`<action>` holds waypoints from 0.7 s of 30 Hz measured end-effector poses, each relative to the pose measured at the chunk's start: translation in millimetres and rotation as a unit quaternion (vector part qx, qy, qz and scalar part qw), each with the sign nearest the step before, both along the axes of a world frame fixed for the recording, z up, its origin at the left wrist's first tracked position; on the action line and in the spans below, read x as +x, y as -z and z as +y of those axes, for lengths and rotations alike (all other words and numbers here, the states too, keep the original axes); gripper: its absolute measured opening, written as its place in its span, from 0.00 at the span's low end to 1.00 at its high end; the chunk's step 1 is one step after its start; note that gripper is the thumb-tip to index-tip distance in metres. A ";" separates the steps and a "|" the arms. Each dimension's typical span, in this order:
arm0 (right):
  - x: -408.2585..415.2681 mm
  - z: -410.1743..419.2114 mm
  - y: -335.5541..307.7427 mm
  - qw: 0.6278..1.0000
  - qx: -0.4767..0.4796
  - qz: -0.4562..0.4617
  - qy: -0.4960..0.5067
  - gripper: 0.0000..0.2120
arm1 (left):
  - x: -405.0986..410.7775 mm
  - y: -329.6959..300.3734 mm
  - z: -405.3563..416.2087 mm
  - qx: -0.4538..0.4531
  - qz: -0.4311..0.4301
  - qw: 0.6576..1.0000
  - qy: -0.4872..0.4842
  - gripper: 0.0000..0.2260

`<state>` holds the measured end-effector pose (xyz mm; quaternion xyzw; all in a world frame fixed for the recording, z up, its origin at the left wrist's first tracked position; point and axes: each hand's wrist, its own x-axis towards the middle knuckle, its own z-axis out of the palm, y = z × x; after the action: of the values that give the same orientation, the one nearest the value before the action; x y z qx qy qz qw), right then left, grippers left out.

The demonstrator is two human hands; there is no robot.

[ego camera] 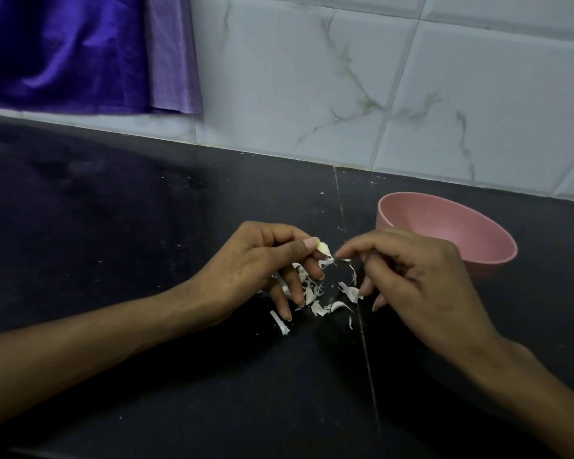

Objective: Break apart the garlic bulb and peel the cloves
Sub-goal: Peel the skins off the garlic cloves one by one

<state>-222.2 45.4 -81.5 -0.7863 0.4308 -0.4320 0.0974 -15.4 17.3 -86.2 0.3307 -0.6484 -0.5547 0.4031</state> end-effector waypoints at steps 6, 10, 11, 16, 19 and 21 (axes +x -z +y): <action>4.7 5.5 -4.8 0.999 0.025 -0.041 -0.002 0.04 | -0.3 1.5 -0.2 -0.015 -0.015 1.000 0.001 0.10; 5.0 4.3 -4.7 0.994 0.082 -0.070 -0.030 0.12 | 0.2 1.9 0.5 -0.031 -0.026 0.999 0.015 0.13; 5.0 4.2 -5.0 0.992 0.094 -0.078 -0.042 0.14 | 0.5 2.0 0.7 -0.032 -0.028 0.999 0.018 0.13; 5.9 4.5 -4.9 0.983 0.134 -0.099 -0.071 0.13 | 0.5 2.7 0.1 -0.036 -0.032 0.999 0.026 0.11; 7.0 4.3 -5.4 0.978 0.156 -0.117 -0.074 0.12 | 0.5 2.7 0.9 -0.036 -0.028 0.999 0.029 0.10; 8.0 3.7 -5.2 0.974 0.165 -0.133 -0.076 0.12 | 0.6 2.3 1.6 -0.041 -0.027 0.998 0.032 0.10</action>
<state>-214.2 49.1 -76.2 -0.7250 0.4185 -0.4471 0.3152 -14.8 18.9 -88.5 0.3075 -0.6912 -0.5318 0.3806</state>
